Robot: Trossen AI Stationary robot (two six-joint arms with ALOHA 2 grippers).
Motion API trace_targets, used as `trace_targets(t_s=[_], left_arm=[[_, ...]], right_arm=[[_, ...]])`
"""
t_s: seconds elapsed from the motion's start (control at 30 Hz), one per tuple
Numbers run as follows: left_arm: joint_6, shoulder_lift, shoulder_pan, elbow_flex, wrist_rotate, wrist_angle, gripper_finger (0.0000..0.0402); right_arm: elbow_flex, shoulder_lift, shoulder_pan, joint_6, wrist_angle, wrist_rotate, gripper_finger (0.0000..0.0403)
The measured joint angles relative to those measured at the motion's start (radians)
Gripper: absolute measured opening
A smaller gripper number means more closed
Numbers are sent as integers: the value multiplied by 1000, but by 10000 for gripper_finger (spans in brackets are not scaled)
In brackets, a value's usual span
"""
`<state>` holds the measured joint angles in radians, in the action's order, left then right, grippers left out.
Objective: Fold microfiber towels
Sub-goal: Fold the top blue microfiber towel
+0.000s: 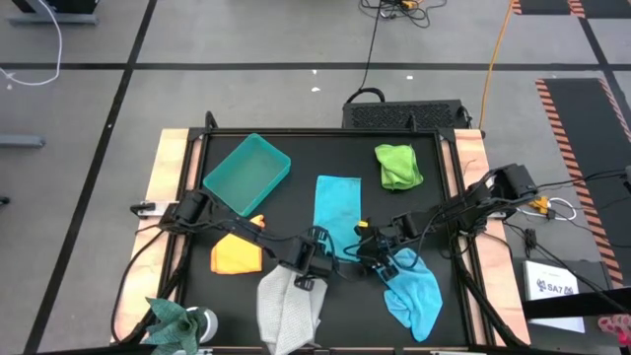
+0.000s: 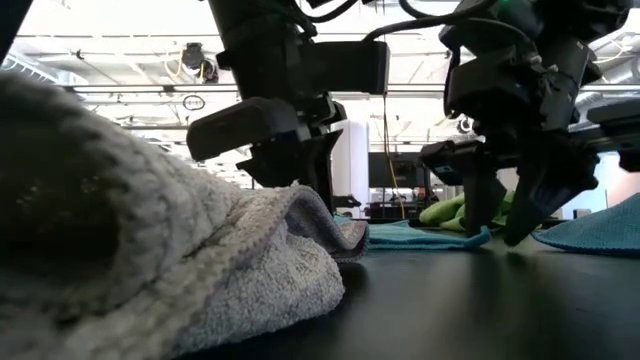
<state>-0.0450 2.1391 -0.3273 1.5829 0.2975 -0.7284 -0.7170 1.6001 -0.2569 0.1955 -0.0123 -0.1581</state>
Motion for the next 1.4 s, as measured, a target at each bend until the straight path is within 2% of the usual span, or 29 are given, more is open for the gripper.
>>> trace_targets(t_s=[0.33,0.67,0.8,1.07,1.4], left_arm=[[21,0,-20,0,-9,-2,134],[21,0,-21,0,-9,0,134],[21,1,-22,0,-9,4,134],[25,2,-21,-24,-10,98,134],[27,3,-20,-42,-11,89,134]], right_arm=[[-2,41,0,-12,50,0,130],[-2,18,7,12,44,35,130],[-2,18,8,32,62,81,130],[-3,23,7,-6,113,80,130],[-4,79,7,-50,154,56,130]])
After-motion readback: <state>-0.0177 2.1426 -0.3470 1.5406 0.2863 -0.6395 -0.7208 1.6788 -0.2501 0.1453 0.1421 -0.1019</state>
